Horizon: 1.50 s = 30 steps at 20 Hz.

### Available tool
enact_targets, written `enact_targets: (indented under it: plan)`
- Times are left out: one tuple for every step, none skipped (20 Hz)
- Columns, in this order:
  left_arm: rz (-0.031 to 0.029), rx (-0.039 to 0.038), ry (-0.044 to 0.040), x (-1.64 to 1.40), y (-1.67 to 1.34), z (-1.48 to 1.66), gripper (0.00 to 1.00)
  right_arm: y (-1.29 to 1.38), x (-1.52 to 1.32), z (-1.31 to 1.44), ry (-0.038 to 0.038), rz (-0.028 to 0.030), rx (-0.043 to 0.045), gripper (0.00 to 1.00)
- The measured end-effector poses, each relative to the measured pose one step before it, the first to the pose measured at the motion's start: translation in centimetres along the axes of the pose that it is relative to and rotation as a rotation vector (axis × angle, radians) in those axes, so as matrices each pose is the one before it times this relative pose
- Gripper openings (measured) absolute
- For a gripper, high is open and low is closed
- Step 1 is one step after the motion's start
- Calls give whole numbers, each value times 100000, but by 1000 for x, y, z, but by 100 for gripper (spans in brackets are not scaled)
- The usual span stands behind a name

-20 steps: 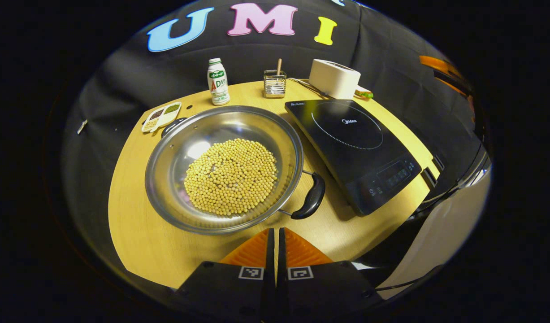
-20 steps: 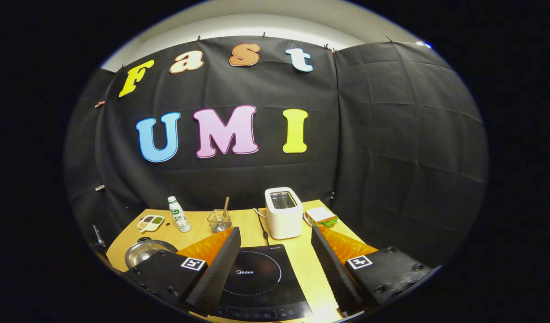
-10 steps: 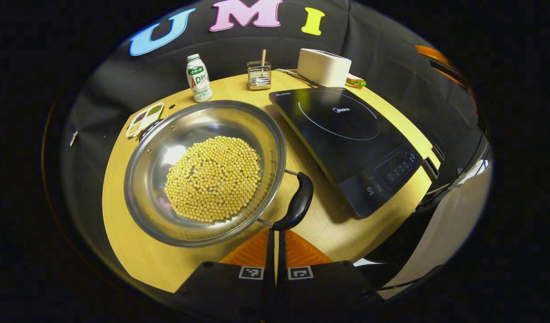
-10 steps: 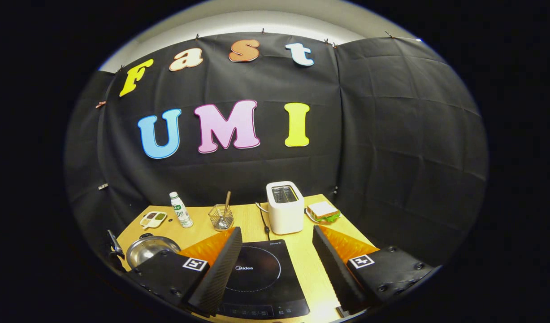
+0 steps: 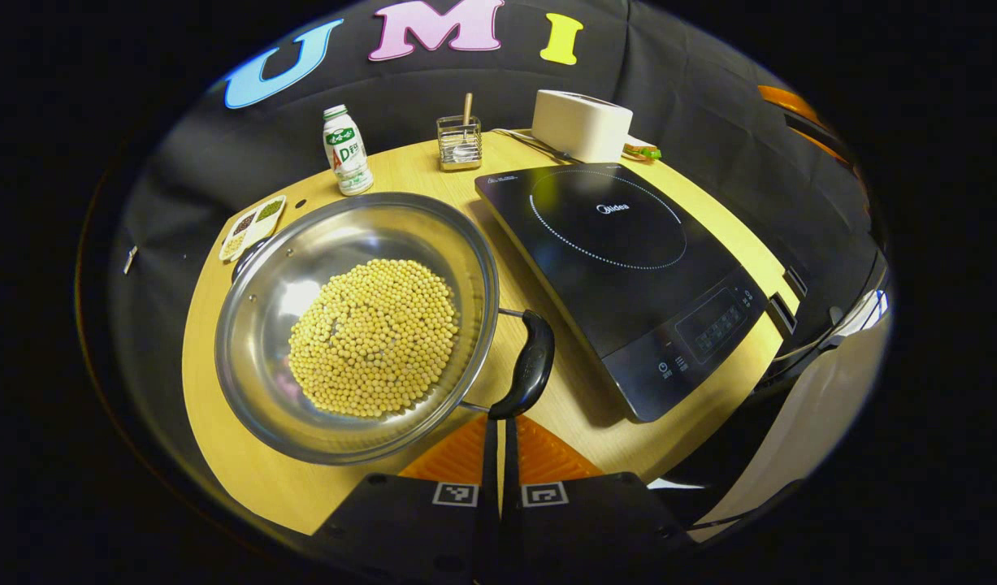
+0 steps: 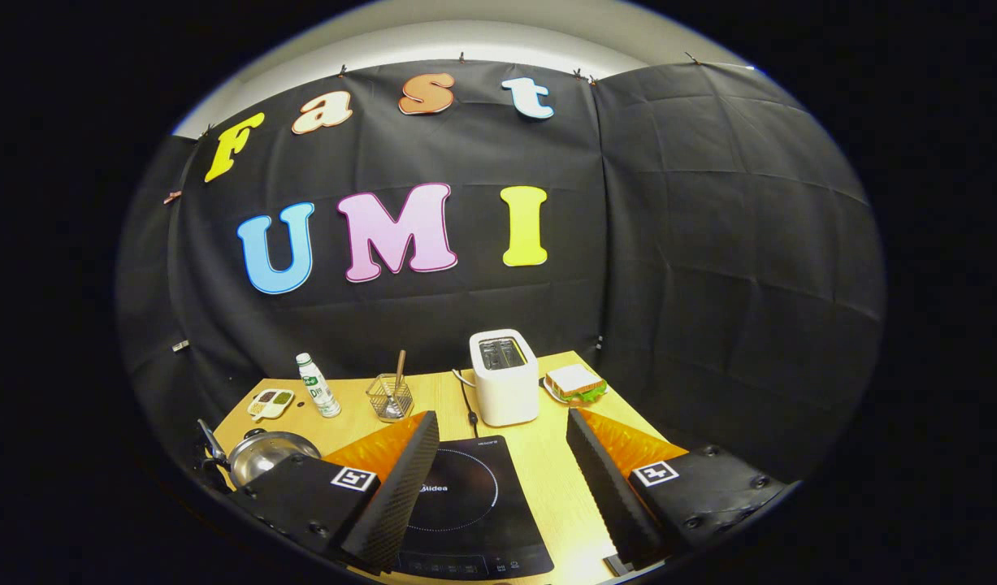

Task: First push the handle of the pot to place it horizontally, then grasp the pot with both hands and set it on the induction cooktop.

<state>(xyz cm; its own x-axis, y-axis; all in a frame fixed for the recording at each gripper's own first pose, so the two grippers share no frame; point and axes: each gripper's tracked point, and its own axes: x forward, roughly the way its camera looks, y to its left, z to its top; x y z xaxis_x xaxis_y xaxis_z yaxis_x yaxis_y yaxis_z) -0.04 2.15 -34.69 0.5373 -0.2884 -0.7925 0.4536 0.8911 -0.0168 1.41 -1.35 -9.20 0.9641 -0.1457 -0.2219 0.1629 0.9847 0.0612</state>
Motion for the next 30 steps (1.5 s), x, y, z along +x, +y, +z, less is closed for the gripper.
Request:
enact_targets:
  plan:
    - [-172, 11, -275, 179, -122, 231, 5, 0, 21, -51, -38, 112, -109, 98]
    - [-226, -205, -218, 197, -119, 296, 5, -9, 76, 10, -99, 78, -125, 98]
    - [-187, -483, -312, 230, -92, 299, 5, -49, 42, 78, -52, 29, -106, 98]
    - [-233, -626, -359, 162, -105, 361, 5, -26, 86, -9, -50, -44, -180, 98]
    - [-207, -603, -364, 230, -114, 290, 5, -47, 63, 71, -137, -82, -224, 98]
    - [-112, -629, -353, 186, -107, 307, 5, -30, 65, 111, -59, 21, -145, 98]
    - [-161, -559, -344, 229, -126, 308, 5, 5, 19, -55, -52, 25, -180, 98]
    - [-174, -571, -337, 210, -78, 352, 5, -51, 79, 45, 5, -38, -207, 98]
    - [-106, -559, -304, 248, -62, 313, 5, -151, 93, -50, -53, -105, -136, 98]
    - [-35, -483, -303, 210, -54, 305, 5, -91, 3, 47, -9, -94, -59, 98]
    - [63, -402, -250, 222, -42, 329, 5, -82, 110, -57, 82, -139, -114, 98]
    - [148, -258, -268, 223, -69, 310, 5, -123, 61, 9, 62, -135, -73, 98]
    - [296, -238, -179, 205, -64, 257, 5, -74, 6, -50, 131, 13, 25, 98]
    - [368, -292, -165, 153, -17, 273, 5, -57, 96, -71, 214, 153, 55, 98]
    - [377, -443, -175, 118, -54, 177, 5, -30, 105, -82, 285, 347, -12, 98]
    - [452, -570, -239, 177, -23, 267, 5, -75, 136, -168, 647, 343, 10, 98]
    - [523, -817, -305, 170, 3, 252, 5, -143, 188, -195, 635, 218, 45, 98]
    - [380, -648, -75, 179, -35, 260, 5, -171, 187, -87, 448, 214, 224, 98]
    - [398, -206, -183, 141, -68, 203, 5, -200, 108, -60, 195, 58, 195, 98]
    - [418, 94, -124, 94, -62, 224, 6, -194, 78, 69, 112, -30, 186, 98]
    - [443, 14, -230, 178, -44, 284, 5, -184, 162, -6, 173, 39, 118, 98]
    - [341, -259, -319, 192, -28, 286, 5, -180, 140, -31, 205, 24, -37, 98]
    - [271, -381, -397, 205, -13, 333, 5, -194, 79, -39, 205, 41, -46, 98]
    - [254, -639, -330, 231, -29, 321, 5, -193, 45, 12, 131, -1, -60, 98]
    - [233, -881, -404, 271, -23, 336, 5, -221, 50, 14, 37, -102, -107, 98]
    - [163, -801, -382, 245, -50, 413, 5, -314, 90, -34, -31, -276, -63, 98]
    - [127, -592, -360, 285, -34, 378, 5, -188, 26, -26, -36, -276, 31, 98]
    - [123, -357, -356, 240, 32, 356, 5, -226, -23, 29, 27, -349, 27, 98]
    - [148, -225, -369, 273, -40, 360, 5, -265, 2, 3, 59, -336, 38, 98]
    - [134, 0, -360, 260, 16, 412, 5, -230, 49, 19, 125, -334, 27, 98]
